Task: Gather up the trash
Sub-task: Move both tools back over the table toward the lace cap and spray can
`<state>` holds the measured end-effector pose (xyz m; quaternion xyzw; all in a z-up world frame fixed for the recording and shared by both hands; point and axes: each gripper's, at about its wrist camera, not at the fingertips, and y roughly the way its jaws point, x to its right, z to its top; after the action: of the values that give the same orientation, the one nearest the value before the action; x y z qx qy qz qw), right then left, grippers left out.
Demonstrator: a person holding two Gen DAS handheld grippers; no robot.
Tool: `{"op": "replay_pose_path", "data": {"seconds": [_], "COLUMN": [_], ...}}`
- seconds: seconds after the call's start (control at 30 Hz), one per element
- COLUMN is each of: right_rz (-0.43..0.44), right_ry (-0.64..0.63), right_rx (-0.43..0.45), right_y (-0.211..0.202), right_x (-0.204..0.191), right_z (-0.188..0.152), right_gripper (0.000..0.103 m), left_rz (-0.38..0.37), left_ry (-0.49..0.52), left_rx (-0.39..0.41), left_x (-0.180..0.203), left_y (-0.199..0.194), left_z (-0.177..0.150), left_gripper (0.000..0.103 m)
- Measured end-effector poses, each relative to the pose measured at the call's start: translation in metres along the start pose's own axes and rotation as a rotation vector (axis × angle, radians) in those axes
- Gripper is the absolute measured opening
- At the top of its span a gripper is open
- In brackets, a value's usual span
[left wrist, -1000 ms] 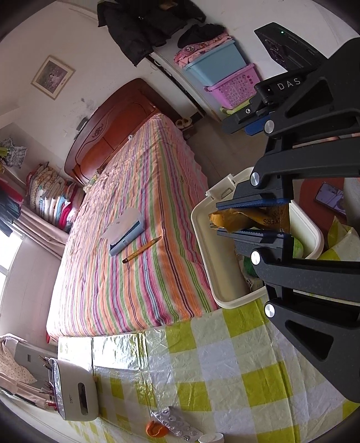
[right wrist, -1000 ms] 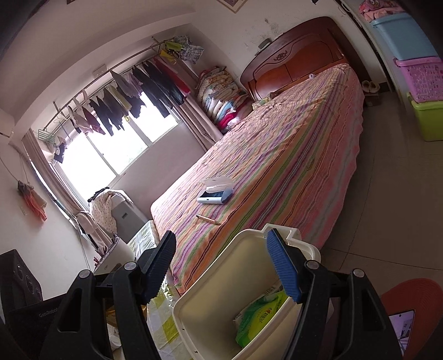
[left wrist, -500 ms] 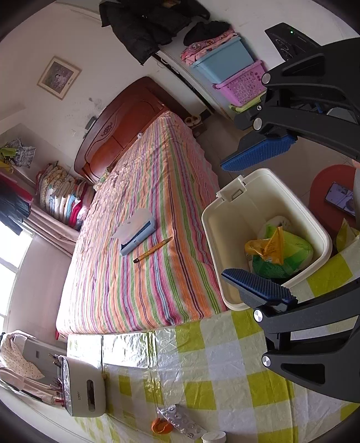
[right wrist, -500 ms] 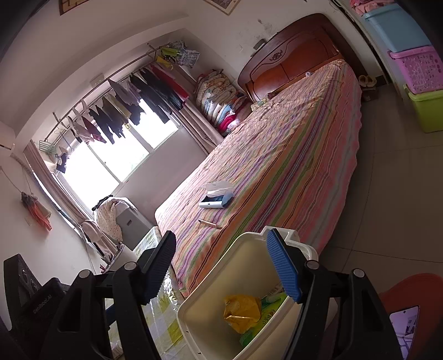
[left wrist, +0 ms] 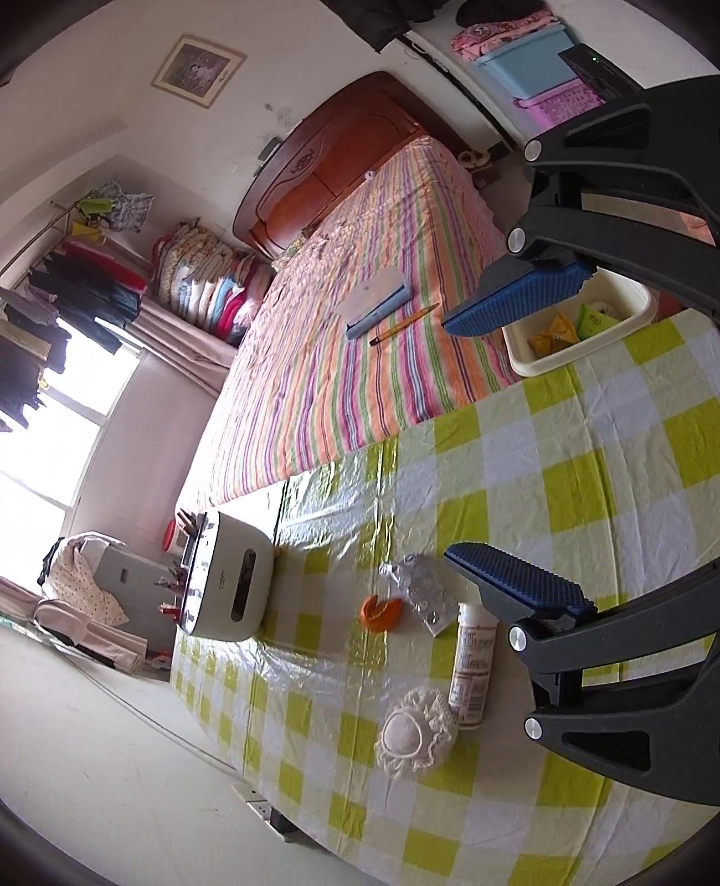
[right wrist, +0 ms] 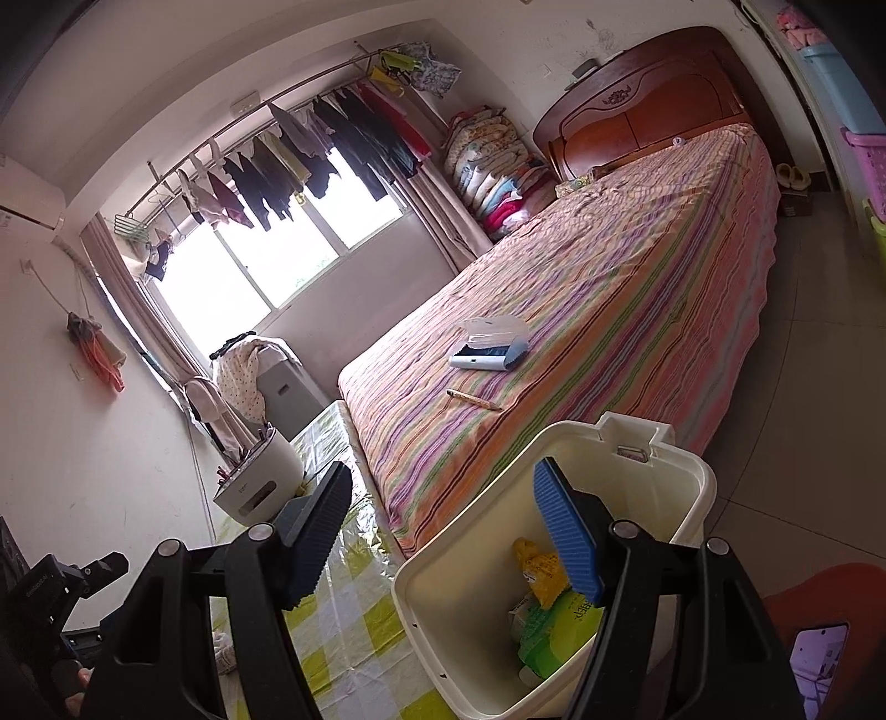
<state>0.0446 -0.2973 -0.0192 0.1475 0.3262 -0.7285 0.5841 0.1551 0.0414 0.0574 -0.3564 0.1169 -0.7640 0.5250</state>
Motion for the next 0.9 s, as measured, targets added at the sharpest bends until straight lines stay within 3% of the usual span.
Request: {"op": "replay_pose_path", "data": {"seconds": [0.3,0.47,0.63,0.77,0.83,0.9], "right_rz": [0.017,0.071,0.264,0.429,0.511,0.573], "right_ry": [-0.037,-0.107,-0.235,-0.442,-0.541,-0.659], "right_rx": [-0.043,-0.094,-0.251,-0.332,-0.394,-0.444], "right_y": [0.009,0.017,0.040,0.048,0.054,0.057], "right_x": [-0.021,-0.047,-0.097,-0.151,-0.176,-0.198], "right_z": [-0.013,-0.026,-0.047,-0.075,-0.092,-0.110], "right_gripper": [0.066,0.066,0.066,0.066,0.066,0.066], "left_rz": [0.100,0.144,0.170,0.198,0.178,0.211], "left_ry": [-0.175,-0.195,-0.247,-0.303,-0.306,-0.314], "left_rx": [0.026,-0.011,-0.025,-0.032,-0.024,-0.038], "left_x": [-0.089,-0.118,-0.153,-0.178,-0.185,-0.190], "left_y": [-0.020,-0.018,-0.022,-0.023,-0.024,-0.022], "left_z": [0.018,0.022,0.022,0.020,0.019,0.019], "left_gripper": [0.076,0.076,0.076,0.076,0.076,0.076]}}
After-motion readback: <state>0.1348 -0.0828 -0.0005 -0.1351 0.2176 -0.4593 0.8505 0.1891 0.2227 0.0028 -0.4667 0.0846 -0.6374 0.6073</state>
